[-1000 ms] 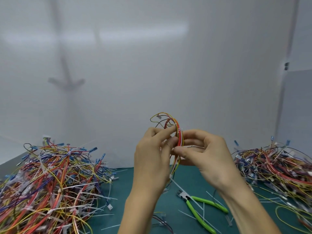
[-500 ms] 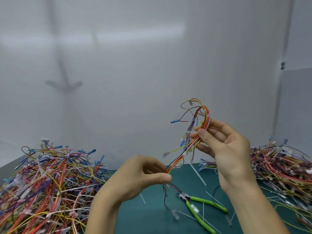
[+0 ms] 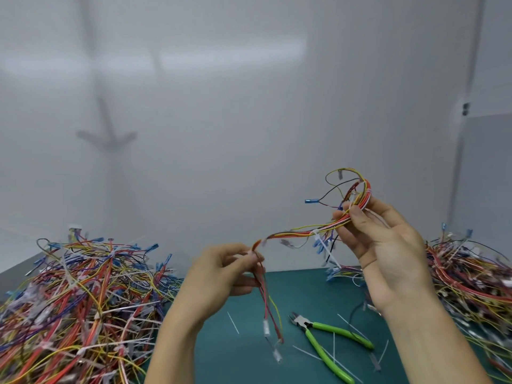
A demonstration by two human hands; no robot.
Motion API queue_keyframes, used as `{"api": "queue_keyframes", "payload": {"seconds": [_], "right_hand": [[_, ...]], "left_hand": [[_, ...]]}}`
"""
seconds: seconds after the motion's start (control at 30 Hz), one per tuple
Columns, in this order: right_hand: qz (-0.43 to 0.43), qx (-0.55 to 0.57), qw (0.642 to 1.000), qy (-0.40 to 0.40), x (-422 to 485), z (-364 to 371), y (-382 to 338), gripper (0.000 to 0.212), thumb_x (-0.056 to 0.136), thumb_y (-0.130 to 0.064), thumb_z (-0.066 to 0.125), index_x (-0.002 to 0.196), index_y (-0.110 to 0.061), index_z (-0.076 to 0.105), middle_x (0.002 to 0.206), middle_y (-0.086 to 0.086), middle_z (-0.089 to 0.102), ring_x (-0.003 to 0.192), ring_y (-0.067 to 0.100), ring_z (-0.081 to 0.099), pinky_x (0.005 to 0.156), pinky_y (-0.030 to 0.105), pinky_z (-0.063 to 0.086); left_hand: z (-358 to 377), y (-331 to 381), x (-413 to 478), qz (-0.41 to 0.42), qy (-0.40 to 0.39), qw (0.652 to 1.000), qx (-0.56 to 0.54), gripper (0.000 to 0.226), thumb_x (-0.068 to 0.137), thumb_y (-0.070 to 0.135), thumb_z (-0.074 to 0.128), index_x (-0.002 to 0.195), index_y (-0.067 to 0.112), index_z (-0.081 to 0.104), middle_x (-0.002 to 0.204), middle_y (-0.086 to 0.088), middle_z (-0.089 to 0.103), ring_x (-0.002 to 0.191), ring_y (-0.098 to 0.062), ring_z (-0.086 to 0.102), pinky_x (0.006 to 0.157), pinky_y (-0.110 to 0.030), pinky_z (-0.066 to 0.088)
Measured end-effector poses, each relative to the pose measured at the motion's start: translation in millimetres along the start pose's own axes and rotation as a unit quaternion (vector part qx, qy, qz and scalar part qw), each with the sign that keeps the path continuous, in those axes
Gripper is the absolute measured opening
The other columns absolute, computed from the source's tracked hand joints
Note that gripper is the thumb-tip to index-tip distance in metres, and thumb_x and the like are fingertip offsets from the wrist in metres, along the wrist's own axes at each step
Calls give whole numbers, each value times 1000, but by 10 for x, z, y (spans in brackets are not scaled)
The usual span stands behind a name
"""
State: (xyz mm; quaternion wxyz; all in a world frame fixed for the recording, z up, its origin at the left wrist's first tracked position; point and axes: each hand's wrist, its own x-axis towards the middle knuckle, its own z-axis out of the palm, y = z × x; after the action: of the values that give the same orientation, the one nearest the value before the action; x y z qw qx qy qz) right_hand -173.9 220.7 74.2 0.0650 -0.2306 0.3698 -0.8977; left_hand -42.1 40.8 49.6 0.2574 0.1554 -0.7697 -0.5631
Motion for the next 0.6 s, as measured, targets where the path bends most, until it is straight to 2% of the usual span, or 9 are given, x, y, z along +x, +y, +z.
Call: {"api": "queue_keyframes", "payload": {"seconds": [0.1, 0.23, 0.4, 0.6], "right_hand": [[16, 4, 1000, -11, -1, -1, 21, 19, 90, 1, 62, 102, -13, 66, 87, 3, 77, 78, 16, 76, 60, 20, 58], [25, 6, 999, -23, -13, 14, 30, 18, 90, 2, 61, 100, -12, 65, 84, 3, 77, 76, 15, 75, 60, 20, 58], [38, 0, 999, -34, -9, 6, 26, 18, 89, 2, 61, 99, -12, 66, 86, 4, 76, 78, 18, 76, 59, 21, 58], [43, -12, 998, -46, -13, -1, 37, 21, 91, 4, 58, 101, -12, 67, 87, 6, 76, 80, 17, 76, 59, 21, 58]], "left_hand": [[16, 73, -14, 27, 56, 992, -113, 14, 95, 14, 60, 91, 7, 72, 86, -11, 76, 74, -26, 75, 60, -23, 59], [94, 150, -26, 50, 74, 974, -207, 14, 94, 12, 60, 94, 1, 69, 88, -16, 76, 77, -29, 75, 62, -23, 59], [183, 212, -26, 59, 74, 954, -286, 14, 92, 14, 60, 92, 2, 68, 87, -15, 75, 83, -30, 75, 65, -22, 58], [187, 191, 0, 76, 53, 941, -327, 15, 96, 5, 53, 96, 0, 67, 89, -13, 74, 91, -32, 74, 70, -24, 59]]}}
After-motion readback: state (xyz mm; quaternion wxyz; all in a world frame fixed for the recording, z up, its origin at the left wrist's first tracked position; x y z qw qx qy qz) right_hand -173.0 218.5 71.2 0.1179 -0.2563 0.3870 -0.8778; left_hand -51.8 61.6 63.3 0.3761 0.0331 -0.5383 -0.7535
